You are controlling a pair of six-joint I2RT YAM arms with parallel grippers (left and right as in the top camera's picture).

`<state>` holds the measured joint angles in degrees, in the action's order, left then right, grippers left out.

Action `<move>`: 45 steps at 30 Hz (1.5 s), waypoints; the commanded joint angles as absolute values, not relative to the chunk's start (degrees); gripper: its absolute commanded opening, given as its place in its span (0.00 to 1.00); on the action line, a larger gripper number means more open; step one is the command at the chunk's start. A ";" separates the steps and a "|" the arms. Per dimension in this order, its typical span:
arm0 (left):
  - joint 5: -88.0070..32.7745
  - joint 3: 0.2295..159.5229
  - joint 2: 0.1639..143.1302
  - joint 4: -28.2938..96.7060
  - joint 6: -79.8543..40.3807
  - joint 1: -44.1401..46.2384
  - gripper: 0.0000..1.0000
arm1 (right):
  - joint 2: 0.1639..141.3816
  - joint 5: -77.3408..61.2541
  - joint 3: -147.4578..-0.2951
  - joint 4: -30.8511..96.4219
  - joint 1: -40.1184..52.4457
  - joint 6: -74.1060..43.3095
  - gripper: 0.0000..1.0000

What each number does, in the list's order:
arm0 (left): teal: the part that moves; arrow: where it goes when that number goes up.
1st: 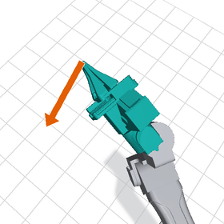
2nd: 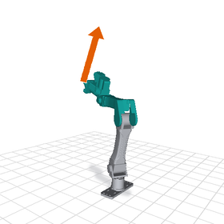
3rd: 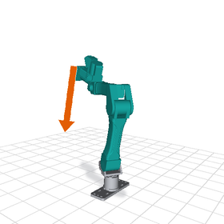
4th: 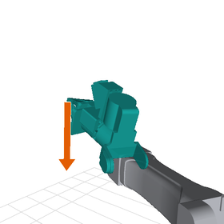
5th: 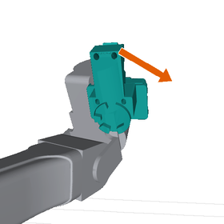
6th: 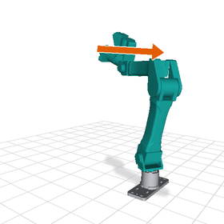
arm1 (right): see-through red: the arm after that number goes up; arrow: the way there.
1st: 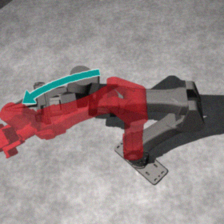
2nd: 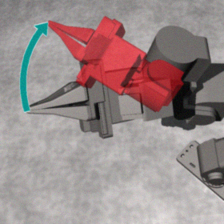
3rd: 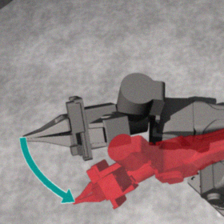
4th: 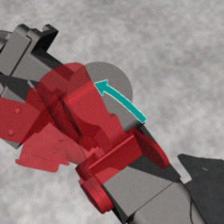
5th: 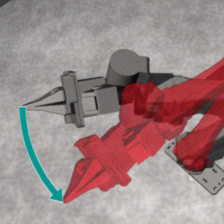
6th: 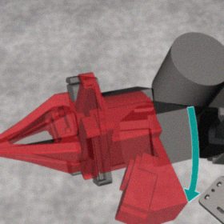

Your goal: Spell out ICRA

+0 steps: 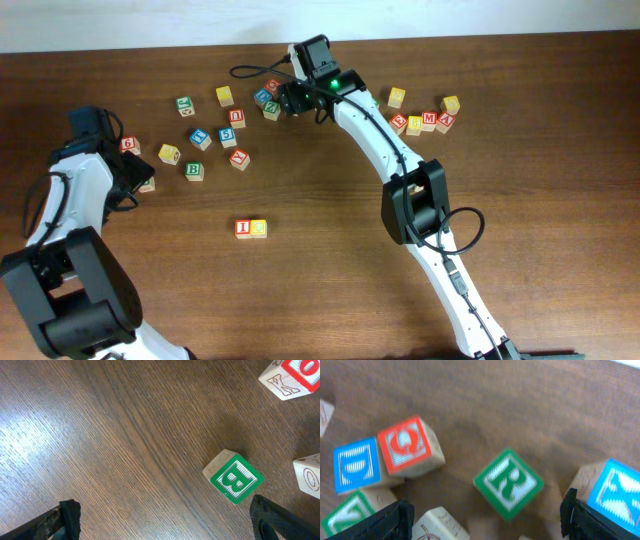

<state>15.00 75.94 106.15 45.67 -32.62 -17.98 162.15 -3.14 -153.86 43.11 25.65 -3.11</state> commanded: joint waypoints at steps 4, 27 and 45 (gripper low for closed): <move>15.20 75.72 104.88 45.71 -32.77 -18.06 0.99 | 161.32 -2.48 -153.88 48.82 25.43 -2.59 0.86; 15.20 75.72 104.88 45.71 -32.77 -18.06 0.99 | 161.53 -0.19 -157.27 54.50 26.09 -2.42 0.14; 15.20 75.72 104.88 45.71 -32.80 -18.06 0.99 | 161.56 -4.56 -156.42 54.70 20.71 -2.44 0.45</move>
<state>14.98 75.94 106.15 45.67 -32.62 -17.98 161.42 1.06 -156.77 54.43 19.25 -2.57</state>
